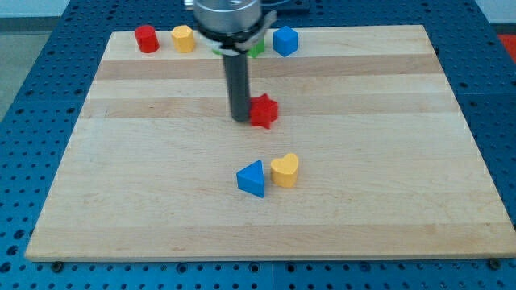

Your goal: Slide the red star closer to the blue cube

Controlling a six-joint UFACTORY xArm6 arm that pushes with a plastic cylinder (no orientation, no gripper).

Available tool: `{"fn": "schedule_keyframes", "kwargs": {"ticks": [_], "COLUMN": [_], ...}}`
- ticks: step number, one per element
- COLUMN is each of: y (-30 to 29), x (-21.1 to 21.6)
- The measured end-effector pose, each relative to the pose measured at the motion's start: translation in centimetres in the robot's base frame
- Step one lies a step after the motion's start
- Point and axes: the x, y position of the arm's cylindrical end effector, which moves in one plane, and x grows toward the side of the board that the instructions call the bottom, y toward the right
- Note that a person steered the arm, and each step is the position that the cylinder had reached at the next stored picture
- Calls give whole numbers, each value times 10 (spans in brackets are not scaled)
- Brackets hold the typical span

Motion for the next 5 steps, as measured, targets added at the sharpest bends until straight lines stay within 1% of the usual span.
{"fn": "schedule_keyframes", "kwargs": {"ticks": [2,3,4,5], "y": [92,121,153,180], "x": [17,28,28,18]}}
